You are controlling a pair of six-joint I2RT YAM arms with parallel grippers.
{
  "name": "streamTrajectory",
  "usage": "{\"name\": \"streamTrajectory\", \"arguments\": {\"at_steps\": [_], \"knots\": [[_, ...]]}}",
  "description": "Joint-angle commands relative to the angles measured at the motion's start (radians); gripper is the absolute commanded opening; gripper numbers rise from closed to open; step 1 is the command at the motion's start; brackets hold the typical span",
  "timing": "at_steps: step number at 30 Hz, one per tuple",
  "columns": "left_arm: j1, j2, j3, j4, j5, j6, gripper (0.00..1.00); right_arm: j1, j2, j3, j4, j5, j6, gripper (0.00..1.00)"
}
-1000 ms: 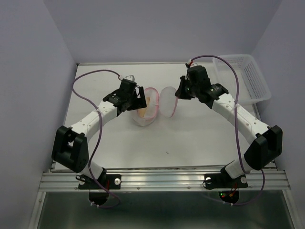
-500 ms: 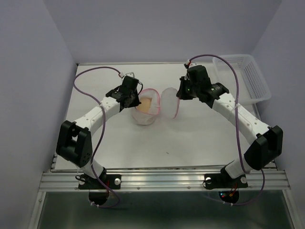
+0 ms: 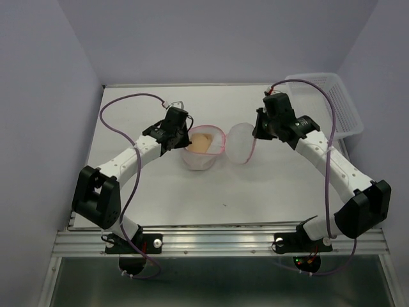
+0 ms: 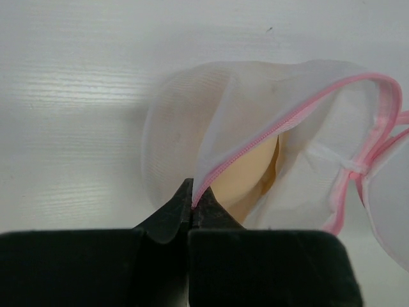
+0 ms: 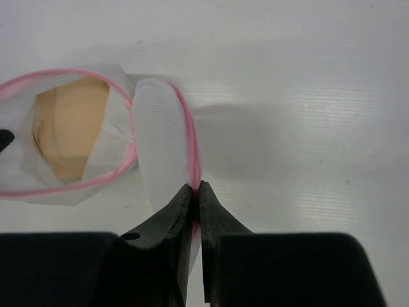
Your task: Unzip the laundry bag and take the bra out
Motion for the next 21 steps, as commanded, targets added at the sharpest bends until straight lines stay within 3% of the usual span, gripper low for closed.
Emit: {"name": "streamTrajectory", "arguments": {"at_steps": [1,3,4,7,9,14,21], "knots": [[-0.023,-0.038,-0.015,0.030,-0.006,0.011,0.00,-0.016,-0.052,-0.062,-0.004,0.029,0.076,0.20],[-0.031,-0.039,-0.017,0.032,-0.009,0.008,0.00,-0.016,-0.060,-0.084,-0.009,0.029,0.087,0.34],[-0.035,-0.044,-0.020,0.039,-0.008,0.007,0.00,-0.016,-0.061,-0.081,-0.015,0.006,0.070,0.48],[-0.039,-0.047,-0.023,0.050,0.003,0.002,0.00,-0.016,-0.070,-0.041,-0.009,-0.063,-0.017,0.73],[-0.046,-0.047,-0.023,0.052,0.009,-0.001,0.00,-0.016,-0.084,-0.023,0.008,-0.120,-0.045,1.00],[-0.057,-0.049,-0.027,0.056,0.011,-0.021,0.00,0.018,-0.072,-0.006,0.105,-0.262,-0.092,1.00],[-0.060,-0.030,-0.018,0.050,0.029,-0.045,0.00,0.165,0.063,-0.027,0.278,-0.296,-0.106,1.00]]}}
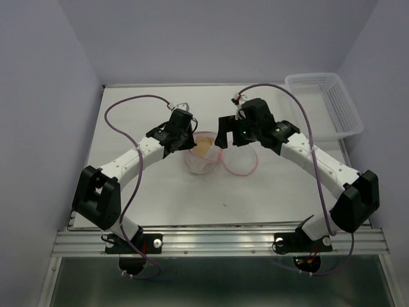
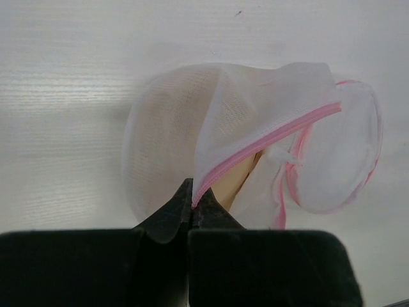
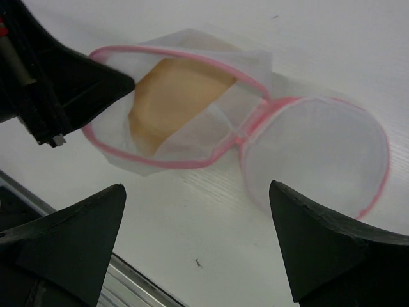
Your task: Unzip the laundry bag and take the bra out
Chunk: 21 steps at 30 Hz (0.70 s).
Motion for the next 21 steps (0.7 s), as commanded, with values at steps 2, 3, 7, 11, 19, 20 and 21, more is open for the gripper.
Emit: {"name": "streamTrajectory", "arguments": {"at_steps": [2,3,7,11,19,20,21], "knots": [[-0.008,-0.026,-0.002,0.025,0.012,-0.023,0.00,0.078,0.095,0.016,0.231,-0.059,-0.008,1.00],[-0.008,-0.022,-0.003,0.024,0.015,-0.026,0.00,0.078,0.109,0.016,0.259,-0.057,-0.006,1.00],[-0.008,-0.021,-0.003,0.024,0.021,-0.040,0.00,0.099,0.169,0.018,0.372,-0.059,0.006,1.00],[-0.008,-0.013,-0.003,0.027,0.035,-0.045,0.00,0.099,0.265,0.042,0.388,-0.108,-0.041,1.00],[-0.008,-0.004,-0.006,0.044,0.041,-0.062,0.00,0.099,0.341,0.038,0.475,-0.175,-0.126,1.00],[-0.008,-0.004,-0.006,0.045,0.041,-0.060,0.00,0.099,0.344,0.027,0.491,-0.200,-0.129,1.00],[-0.008,-0.003,-0.009,0.045,0.043,-0.060,0.00,0.099,0.348,0.026,0.501,-0.206,-0.135,1.00]]}}
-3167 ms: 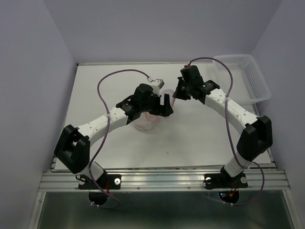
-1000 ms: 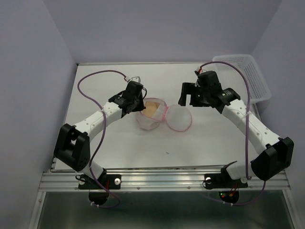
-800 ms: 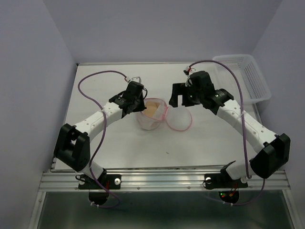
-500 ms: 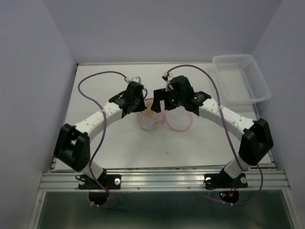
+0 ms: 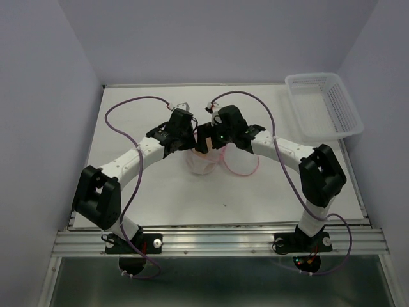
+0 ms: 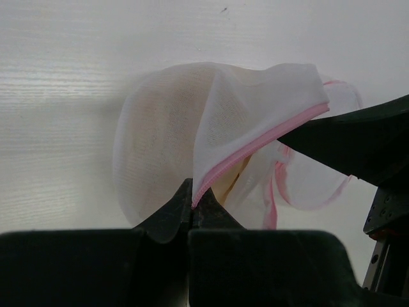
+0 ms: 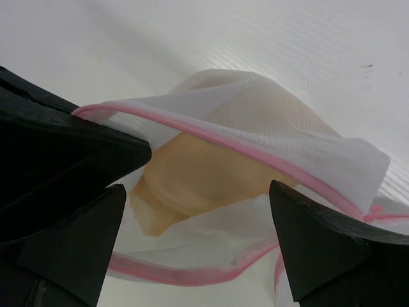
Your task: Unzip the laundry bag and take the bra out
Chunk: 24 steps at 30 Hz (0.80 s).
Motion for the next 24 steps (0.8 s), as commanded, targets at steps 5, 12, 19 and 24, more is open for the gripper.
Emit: {"name": "streamTrajectory", "arguments": {"at_steps": [5,12,19,24], "knots": [[-0.007,0.001,-0.011,0.040,0.015,-0.008,0.00,0.013,0.045,0.020,0.147,-0.077,-0.070,1.00],[-0.007,-0.008,-0.005,0.047,0.021,-0.004,0.00,0.013,0.128,0.042,0.153,-0.069,-0.069,1.00],[-0.007,-0.005,-0.011,0.060,0.041,-0.001,0.00,0.023,0.182,0.046,0.170,-0.040,-0.056,0.97],[-0.007,-0.001,-0.011,0.063,0.044,-0.002,0.00,0.032,0.190,0.043,0.155,0.047,-0.052,0.46]]}}
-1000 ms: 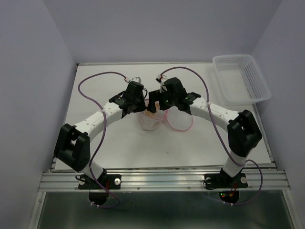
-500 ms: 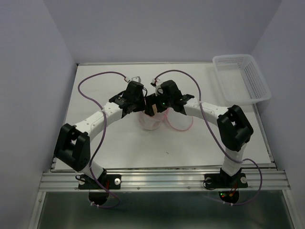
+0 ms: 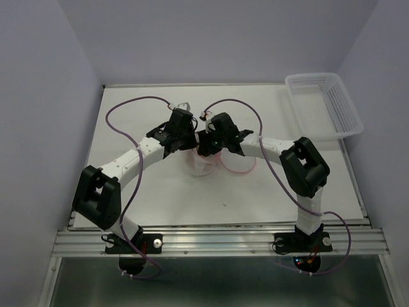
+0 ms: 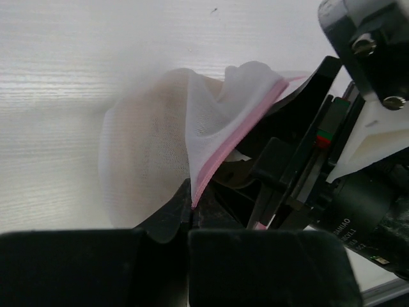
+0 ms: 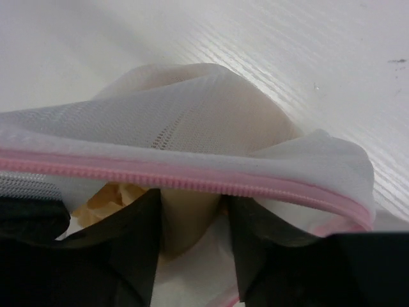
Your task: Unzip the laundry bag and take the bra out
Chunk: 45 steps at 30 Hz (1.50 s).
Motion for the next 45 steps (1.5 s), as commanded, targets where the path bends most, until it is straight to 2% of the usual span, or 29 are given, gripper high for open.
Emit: {"name": "streamTrajectory", "arguments": {"at_steps": [1,7,11,22,24,33,45], "knots": [[-0.008,-0.001,-0.009,0.048,0.027,-0.002,0.00,0.026,0.023,0.040,0.042,0.071,0.005,0.41],[-0.008,-0.004,-0.021,0.056,0.033,-0.003,0.00,0.026,0.008,0.046,0.039,0.045,-0.018,0.19],[-0.008,-0.003,-0.030,0.059,0.035,-0.006,0.00,0.026,-0.011,0.046,0.044,0.025,-0.026,0.13],[-0.008,-0.004,-0.081,0.065,0.029,-0.019,0.00,0.026,-0.166,-0.064,0.228,0.028,0.020,0.12],[-0.007,0.003,-0.088,0.067,0.023,-0.025,0.00,0.026,-0.204,-0.078,0.239,0.001,0.017,0.08],[0.019,0.017,-0.111,0.054,-0.008,-0.042,0.00,0.026,-0.356,-0.191,0.254,-0.003,0.009,0.07],[0.036,0.052,-0.154,0.074,0.003,-0.043,0.00,-0.091,-0.586,-0.339,0.390,-0.283,0.120,0.05]]}}
